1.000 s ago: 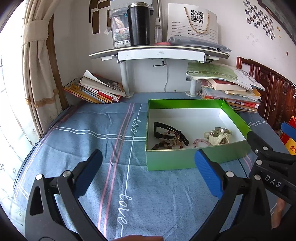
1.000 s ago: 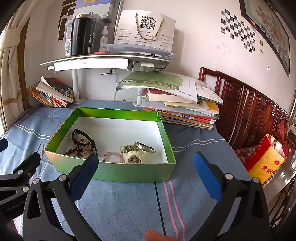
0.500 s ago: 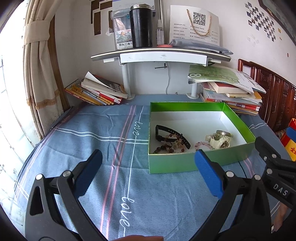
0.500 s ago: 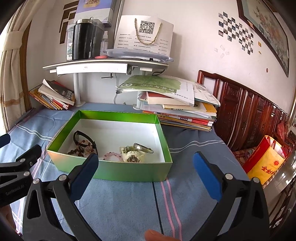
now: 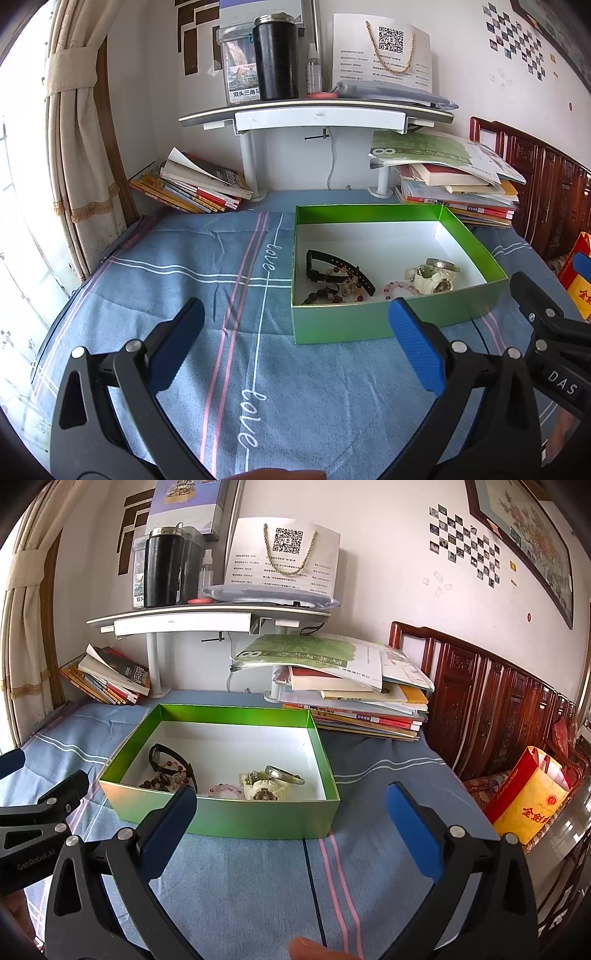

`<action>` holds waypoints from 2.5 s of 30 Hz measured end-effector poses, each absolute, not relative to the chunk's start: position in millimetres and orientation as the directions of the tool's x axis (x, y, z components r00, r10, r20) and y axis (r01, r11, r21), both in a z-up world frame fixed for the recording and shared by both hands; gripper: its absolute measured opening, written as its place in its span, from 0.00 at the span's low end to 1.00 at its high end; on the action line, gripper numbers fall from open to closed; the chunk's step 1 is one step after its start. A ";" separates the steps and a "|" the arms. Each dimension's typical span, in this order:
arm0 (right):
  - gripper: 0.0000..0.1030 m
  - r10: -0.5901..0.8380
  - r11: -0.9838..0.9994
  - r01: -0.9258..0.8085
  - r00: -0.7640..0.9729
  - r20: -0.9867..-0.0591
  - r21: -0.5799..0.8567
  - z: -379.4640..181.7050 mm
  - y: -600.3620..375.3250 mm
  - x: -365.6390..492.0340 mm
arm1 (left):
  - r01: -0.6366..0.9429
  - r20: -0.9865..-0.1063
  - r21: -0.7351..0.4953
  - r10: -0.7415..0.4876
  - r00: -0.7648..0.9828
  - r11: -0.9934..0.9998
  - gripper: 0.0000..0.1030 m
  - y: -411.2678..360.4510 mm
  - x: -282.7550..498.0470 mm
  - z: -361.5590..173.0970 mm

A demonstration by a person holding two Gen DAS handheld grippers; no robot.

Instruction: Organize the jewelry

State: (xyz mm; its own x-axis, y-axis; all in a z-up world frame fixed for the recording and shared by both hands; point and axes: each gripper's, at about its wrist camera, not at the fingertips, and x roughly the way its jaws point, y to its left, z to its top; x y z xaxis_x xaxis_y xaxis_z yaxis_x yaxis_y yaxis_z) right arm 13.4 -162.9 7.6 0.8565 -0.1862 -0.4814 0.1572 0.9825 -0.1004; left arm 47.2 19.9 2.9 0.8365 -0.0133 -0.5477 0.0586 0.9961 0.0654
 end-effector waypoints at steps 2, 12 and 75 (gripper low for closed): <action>0.97 -0.187 0.982 0.159 0.856 -0.482 -0.099 7.2 -163.3 13.0 | 0.059 -0.547 0.066 -0.013 0.837 0.996 0.96 19.1 46.5 3.0; 0.97 -0.186 0.983 0.163 0.854 -0.487 -0.090 5.8 -165.9 11.0 | 0.061 -0.549 0.068 -0.014 0.836 0.996 0.96 17.3 45.2 3.5; 0.97 -0.182 0.983 0.161 0.845 -0.503 -0.084 -0.2 -167.6 11.4 | 0.086 -0.577 0.071 -0.030 0.816 0.994 0.96 13.7 46.8 -4.7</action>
